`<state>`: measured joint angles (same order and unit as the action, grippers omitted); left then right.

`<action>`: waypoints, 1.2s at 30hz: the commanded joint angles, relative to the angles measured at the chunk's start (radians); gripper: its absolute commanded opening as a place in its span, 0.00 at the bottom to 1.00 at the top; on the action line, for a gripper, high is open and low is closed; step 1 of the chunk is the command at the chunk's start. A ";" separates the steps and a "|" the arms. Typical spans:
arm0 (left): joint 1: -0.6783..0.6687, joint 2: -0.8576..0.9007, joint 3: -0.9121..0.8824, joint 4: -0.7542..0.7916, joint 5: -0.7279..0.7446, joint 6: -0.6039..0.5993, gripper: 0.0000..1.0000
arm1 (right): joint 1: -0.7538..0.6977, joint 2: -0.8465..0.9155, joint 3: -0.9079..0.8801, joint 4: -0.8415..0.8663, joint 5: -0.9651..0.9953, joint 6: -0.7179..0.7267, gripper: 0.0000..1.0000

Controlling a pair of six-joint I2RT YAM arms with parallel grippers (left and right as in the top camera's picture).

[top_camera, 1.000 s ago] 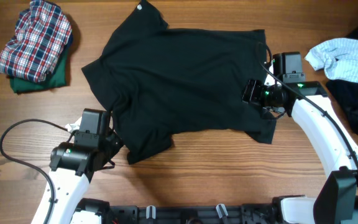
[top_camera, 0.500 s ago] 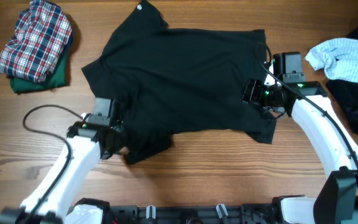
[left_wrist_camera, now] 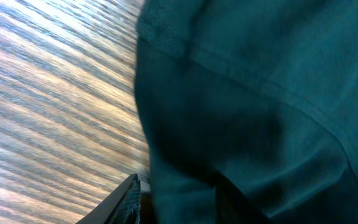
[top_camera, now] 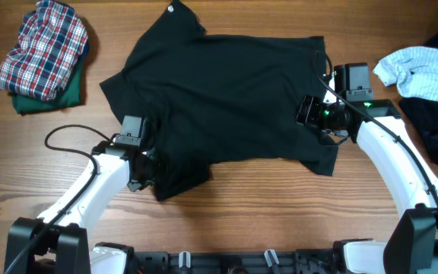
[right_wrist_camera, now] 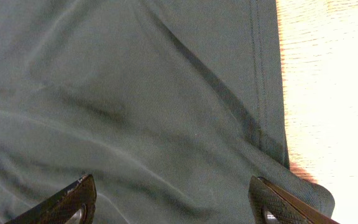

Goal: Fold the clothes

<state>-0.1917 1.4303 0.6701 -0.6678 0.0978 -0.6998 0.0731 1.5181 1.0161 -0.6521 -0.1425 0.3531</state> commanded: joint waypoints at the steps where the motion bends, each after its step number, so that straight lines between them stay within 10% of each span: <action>1: -0.040 0.010 -0.003 0.010 0.029 0.016 0.39 | -0.003 -0.018 -0.008 0.008 -0.015 -0.012 0.79; 14: -0.099 0.010 -0.003 -0.010 -0.018 0.016 0.40 | -0.003 -0.018 -0.008 0.003 -0.016 -0.013 0.79; 25: -0.099 0.012 -0.003 -0.007 -0.020 0.012 0.06 | -0.003 -0.018 -0.008 0.000 -0.016 -0.013 0.79; 36: -0.099 0.012 -0.047 -0.001 -0.027 0.011 0.36 | -0.003 -0.018 -0.008 -0.001 -0.016 -0.013 0.79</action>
<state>-0.2863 1.4307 0.6537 -0.6857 0.0872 -0.6910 0.0731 1.5181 1.0161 -0.6506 -0.1425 0.3531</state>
